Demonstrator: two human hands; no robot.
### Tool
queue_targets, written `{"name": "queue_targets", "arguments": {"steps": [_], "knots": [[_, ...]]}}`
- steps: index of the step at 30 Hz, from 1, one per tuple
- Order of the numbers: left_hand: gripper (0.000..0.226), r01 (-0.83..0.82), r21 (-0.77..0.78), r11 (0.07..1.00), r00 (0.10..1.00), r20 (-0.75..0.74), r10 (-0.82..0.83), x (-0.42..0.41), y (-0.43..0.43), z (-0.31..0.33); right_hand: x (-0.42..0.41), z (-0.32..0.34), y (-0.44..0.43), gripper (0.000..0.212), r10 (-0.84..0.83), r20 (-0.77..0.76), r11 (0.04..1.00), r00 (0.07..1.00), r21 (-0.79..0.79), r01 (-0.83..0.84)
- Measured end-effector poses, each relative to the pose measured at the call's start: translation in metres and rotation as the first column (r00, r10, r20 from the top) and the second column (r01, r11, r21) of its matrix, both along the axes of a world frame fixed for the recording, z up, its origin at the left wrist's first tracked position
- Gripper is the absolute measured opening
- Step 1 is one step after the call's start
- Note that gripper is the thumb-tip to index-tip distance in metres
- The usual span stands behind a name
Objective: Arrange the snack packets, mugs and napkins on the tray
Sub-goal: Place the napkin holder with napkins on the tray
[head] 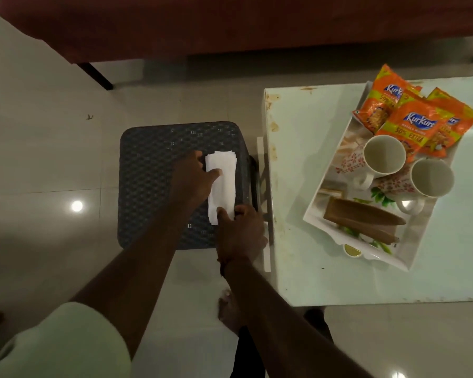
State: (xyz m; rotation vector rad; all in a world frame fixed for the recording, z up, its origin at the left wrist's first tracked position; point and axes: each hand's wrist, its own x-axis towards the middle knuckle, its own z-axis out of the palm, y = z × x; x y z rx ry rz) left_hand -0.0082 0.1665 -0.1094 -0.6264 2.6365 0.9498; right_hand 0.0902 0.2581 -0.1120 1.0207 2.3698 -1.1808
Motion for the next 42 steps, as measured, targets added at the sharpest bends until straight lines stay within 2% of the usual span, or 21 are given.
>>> {"name": "queue_targets", "arguments": {"steps": [3, 7, 11, 15, 18, 21, 23, 26, 28, 30, 33, 42], "knots": [[0.063, 0.025, 0.030, 0.999, 1.000, -0.001, -0.025, -0.004, 0.000, -0.006, -0.003, -0.007, -0.004, 0.022, -0.012, 0.008, 1.000, 1.000, 0.017, 0.012], [0.056, 0.026, 0.075, 0.997, 0.999, 0.030, -0.029, -0.005, -0.002, -0.007, -0.006, -0.004, 0.002, 0.011, -0.054, -0.021, 0.992, 0.998, -0.113, 0.051], [0.046, -0.030, 0.332, 0.943, 0.986, 0.163, -0.026, -0.003, -0.009, 0.004, 0.001, 0.009, 0.026, 0.011, -0.081, -0.091, 0.976, 0.993, -0.208, 0.060], [0.022, -0.075, 0.600, 0.796, 0.972, 0.222, -0.076, 0.007, -0.005, 0.023, 0.012, 0.022, 0.071, 0.011, -0.064, -0.188, 0.980, 0.980, -0.198, 0.026], [0.030, 0.046, 0.679, 0.733, 0.962, 0.166, -0.215, 0.013, 0.013, 0.038, 0.020, 0.034, 0.114, 0.019, 0.024, -0.272, 0.989, 0.962, -0.137, -0.064], [0.056, 0.265, 0.676, 0.687, 0.927, 0.018, -0.375, 0.016, 0.044, 0.049, 0.029, 0.045, 0.163, 0.024, 0.102, -0.295, 0.992, 0.950, -0.043, -0.120], [0.060, 0.413, 0.647, 0.641, 0.866, -0.060, -0.497, 0.018, 0.071, 0.052, 0.035, 0.051, 0.199, 0.027, 0.125, -0.297, 0.992, 0.947, 0.021, -0.124], [0.036, 0.629, 0.446, 0.636, 0.739, -0.090, -0.668, 0.021, 0.108, 0.050, 0.043, 0.059, 0.248, 0.027, 0.176, -0.314, 0.982, 0.933, 0.126, -0.142], [0.023, 0.691, 0.353, 0.631, 0.705, -0.131, -0.697, 0.024, 0.132, 0.047, 0.047, 0.063, 0.276, 0.025, 0.202, -0.333, 0.971, 0.921, 0.192, -0.143], [0.014, 0.711, 0.306, 0.633, 0.698, -0.206, -0.686, 0.029, 0.154, 0.044, 0.049, 0.064, 0.297, 0.025, 0.218, -0.361, 0.961, 0.907, 0.242, -0.135], [0.013, 0.736, 0.189, 0.650, 0.676, -0.250, -0.693, 0.033, 0.182, 0.037, 0.050, 0.060, 0.320, 0.030, 0.237, -0.395, 0.948, 0.888, 0.295, -0.122], [0.020, 0.712, -0.122, 0.692, 0.663, -0.210, -0.719, 0.040, 0.216, 0.015, 0.048, 0.024, 0.345, 0.023, 0.302, -0.362, 0.908, 0.882, 0.392, -0.150]]}}
